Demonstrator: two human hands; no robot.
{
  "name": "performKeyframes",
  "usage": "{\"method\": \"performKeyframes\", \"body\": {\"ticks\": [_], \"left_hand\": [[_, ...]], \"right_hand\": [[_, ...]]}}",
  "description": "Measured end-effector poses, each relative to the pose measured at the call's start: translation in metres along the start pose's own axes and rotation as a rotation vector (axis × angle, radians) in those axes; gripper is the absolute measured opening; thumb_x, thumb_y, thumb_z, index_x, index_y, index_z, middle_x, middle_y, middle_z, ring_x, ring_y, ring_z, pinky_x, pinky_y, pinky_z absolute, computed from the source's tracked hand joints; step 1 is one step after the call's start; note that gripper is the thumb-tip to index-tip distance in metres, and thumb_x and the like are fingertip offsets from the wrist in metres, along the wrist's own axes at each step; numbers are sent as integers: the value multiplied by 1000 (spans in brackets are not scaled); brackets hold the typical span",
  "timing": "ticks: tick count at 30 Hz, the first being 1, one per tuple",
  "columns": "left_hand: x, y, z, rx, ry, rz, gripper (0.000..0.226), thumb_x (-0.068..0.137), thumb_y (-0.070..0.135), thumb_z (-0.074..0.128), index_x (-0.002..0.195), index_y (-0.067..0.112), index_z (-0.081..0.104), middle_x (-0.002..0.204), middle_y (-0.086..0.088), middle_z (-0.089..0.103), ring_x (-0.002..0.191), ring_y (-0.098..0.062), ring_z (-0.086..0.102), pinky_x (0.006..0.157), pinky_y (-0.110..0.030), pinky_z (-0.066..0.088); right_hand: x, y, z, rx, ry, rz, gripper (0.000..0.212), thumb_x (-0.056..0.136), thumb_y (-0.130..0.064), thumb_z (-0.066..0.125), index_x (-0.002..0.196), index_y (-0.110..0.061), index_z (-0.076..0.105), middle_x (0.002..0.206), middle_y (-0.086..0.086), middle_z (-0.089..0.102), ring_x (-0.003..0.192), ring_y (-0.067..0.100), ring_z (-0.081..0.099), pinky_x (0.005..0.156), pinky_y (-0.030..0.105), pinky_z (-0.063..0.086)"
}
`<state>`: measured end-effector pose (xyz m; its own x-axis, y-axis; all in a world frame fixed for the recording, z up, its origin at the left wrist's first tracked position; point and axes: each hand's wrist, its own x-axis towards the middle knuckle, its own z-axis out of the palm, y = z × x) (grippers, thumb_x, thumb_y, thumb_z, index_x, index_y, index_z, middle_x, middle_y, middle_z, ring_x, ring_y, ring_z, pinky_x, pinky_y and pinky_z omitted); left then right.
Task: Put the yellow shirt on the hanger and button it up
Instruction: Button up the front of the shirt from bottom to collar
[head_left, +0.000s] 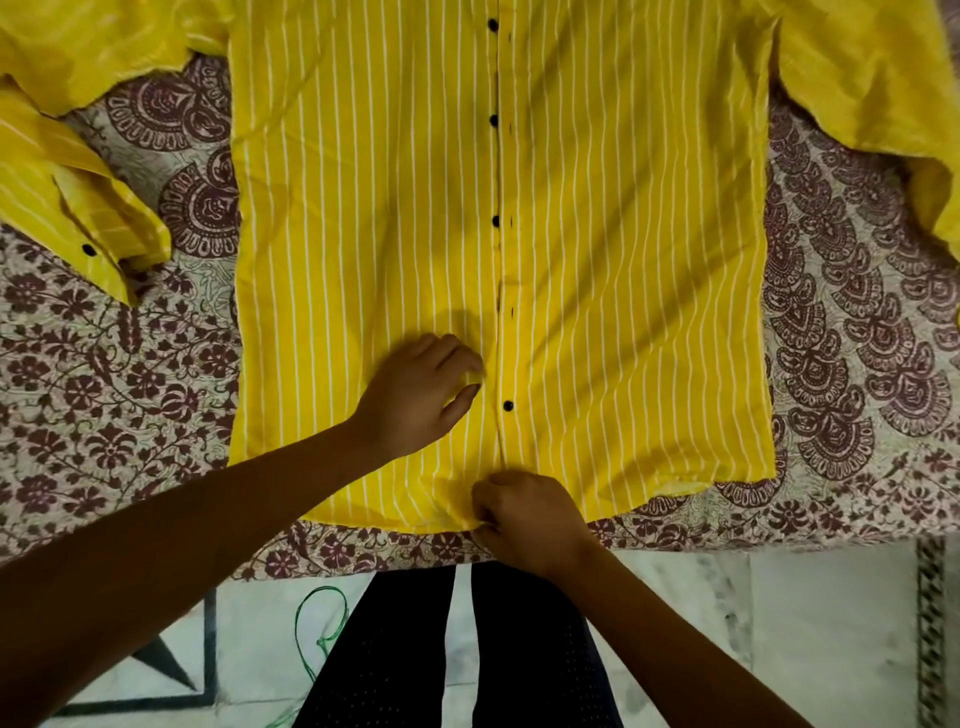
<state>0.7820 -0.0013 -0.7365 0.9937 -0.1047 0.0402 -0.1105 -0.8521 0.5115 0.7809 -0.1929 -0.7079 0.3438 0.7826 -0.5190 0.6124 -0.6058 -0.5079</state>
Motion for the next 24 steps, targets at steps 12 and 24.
{"method": "performKeyframes", "body": {"ticks": [12,24], "left_hand": [[68,1,1,-566,204,-548,21,91,2,46,105,3,63,101,-16,65,91,-23,62,82,-28,48],[81,0,4,-634,103,-666,15,88,3,53,95,4,67,91,-11,70,79,-12,60,66,-15,45]], "right_hand": [[70,21,-83,570,758,455,10,79,-8,65,89,-11,66,82,4,70,73,11,64,73,31,52],[100,33,-96,788,659,719,10,76,-7,69,85,-10,71,79,8,72,74,19,67,73,30,51]]}}
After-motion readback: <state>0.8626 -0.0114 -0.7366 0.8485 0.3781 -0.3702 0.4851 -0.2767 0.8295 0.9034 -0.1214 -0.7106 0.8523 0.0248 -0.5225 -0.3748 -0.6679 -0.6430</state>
